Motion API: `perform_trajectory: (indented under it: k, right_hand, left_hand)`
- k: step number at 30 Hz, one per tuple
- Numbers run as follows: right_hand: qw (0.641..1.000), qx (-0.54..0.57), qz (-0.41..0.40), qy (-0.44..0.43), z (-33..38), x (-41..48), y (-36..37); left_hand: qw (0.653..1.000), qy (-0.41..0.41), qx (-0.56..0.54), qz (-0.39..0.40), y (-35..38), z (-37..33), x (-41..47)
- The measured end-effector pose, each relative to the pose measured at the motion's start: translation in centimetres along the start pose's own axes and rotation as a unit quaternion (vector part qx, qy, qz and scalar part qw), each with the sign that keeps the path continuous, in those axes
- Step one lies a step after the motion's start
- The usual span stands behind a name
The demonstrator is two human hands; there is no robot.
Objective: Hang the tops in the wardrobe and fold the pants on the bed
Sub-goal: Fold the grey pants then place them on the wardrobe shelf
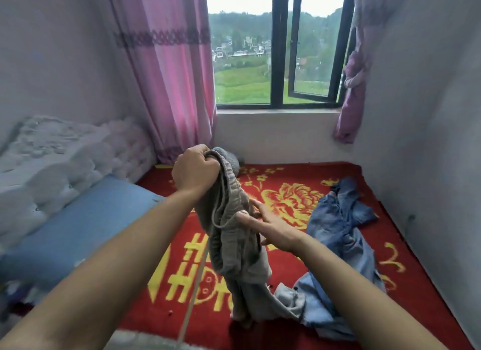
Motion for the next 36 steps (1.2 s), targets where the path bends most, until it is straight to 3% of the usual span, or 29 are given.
perform_trajectory:
  k: [2, 5, 9, 13, 18, 22, 26, 28, 30, 36]
  right_hand:
    - [0.996, -0.083, -0.005, -0.019, 1.2, -0.2, 1.4]
    - [0.967, -0.225, -0.014, 0.118, 0.5, 0.5, 3.6]
    - [0.952, -0.228, -0.071, 0.189, 2.5, 2.2, 6.9]
    - [0.922, -0.305, -0.088, 0.222, 3.0, 4.7, 9.0]
    - [0.837, -0.441, -0.239, 0.219, 2.0, 5.8, 3.6]
    - [0.756, -0.552, -0.279, 0.214, 4.0, 5.4, -0.5]
    - [0.69, -0.632, -0.289, 0.203, 6.9, 5.4, -2.5]
    - [0.661, -0.657, -0.309, 0.188, 9.0, 5.2, -3.6]
    - [0.624, -0.685, -0.335, 0.173, 11.6, 4.9, -5.0]
    - [0.566, -0.694, -0.426, 0.131, 20.6, 3.5, -9.8]
  left_hand:
    - [1.0, -0.013, -0.016, 0.004, -0.6, 0.3, 0.8]
    - [0.999, -0.023, -0.034, 0.023, -1.2, 0.6, 1.5]
    - [0.999, -0.009, -0.032, 0.039, -2.4, 2.1, 2.7]
    - [0.997, 0.01, -0.038, 0.059, -3.6, 4.3, 4.3]
    - [0.978, 0.149, 0.093, 0.111, -5.1, 8.5, 6.1]
    - [0.91, 0.321, 0.172, 0.201, -3.7, 11.7, 4.2]
    - [0.862, 0.415, 0.178, 0.23, -3.8, 12.4, 4.1]
    - [0.848, 0.437, 0.19, 0.23, -4.5, 11.9, 5.4]
    - [0.86, 0.429, 0.176, 0.212, -5.8, 10.5, 7.2]
    - [0.902, 0.404, 0.143, 0.054, -12.0, 4.1, 12.8]
Point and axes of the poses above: each hand's wrist, its own x-axis towards the middle knuckle, its own y-axis out of the palm, z = x × y, the point moved 6 cm from there along x, towards the middle knuckle, and after that the axes turned 15 degrees about -x, right-handed, at the moved point
